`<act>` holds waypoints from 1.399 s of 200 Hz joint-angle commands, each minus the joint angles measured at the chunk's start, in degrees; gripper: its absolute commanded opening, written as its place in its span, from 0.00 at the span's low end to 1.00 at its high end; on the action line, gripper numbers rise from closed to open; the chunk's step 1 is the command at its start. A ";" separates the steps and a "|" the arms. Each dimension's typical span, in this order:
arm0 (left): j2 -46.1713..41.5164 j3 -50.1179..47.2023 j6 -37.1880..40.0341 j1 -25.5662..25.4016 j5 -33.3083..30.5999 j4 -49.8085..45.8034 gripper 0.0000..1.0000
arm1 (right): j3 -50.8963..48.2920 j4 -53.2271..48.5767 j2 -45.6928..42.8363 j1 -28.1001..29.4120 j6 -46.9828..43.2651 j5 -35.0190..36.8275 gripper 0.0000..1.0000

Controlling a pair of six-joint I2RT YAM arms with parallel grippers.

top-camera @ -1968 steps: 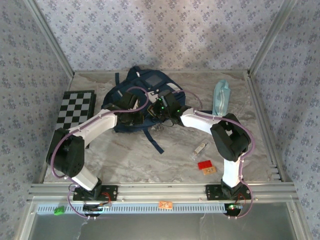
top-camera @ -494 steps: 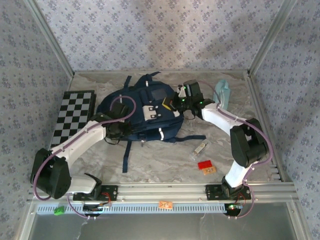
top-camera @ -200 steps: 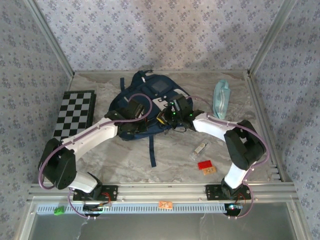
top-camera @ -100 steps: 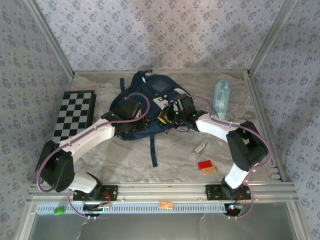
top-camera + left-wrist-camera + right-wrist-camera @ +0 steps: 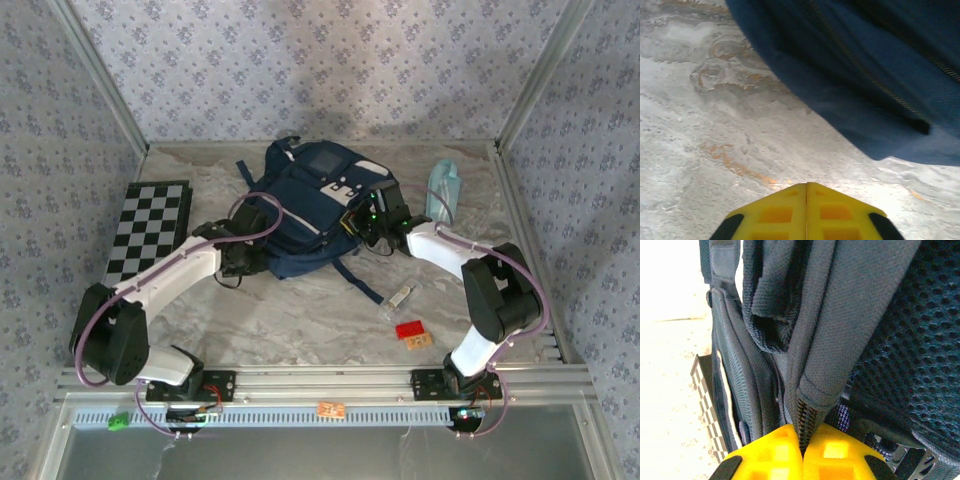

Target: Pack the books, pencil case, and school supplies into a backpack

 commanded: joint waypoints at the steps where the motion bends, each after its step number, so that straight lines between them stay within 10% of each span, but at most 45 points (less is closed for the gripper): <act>1: -1.63 3.12 1.18 0.29 2.53 4.35 0.30 | 2.68 1.56 0.12 -1.25 -3.96 -3.87 0.11; 30: 1.82 7.95 -2.55 1.26 4.01 5.74 0.40 | 4.56 -9.50 -2.58 -0.16 -13.70 -2.73 0.44; 65: 6.05 10.79 -8.90 1.95 8.37 11.99 0.43 | 5.06 -22.24 -7.98 2.64 -23.65 4.05 0.54; 205: 17.14 8.63 -31.53 2.39 13.02 21.97 0.50 | 1.67 -24.37 -11.72 4.87 -27.05 8.50 0.57; 280: 19.89 16.68 -36.27 3.18 14.57 23.48 0.04 | 4.42 -30.04 -11.49 10.68 -31.43 19.07 0.57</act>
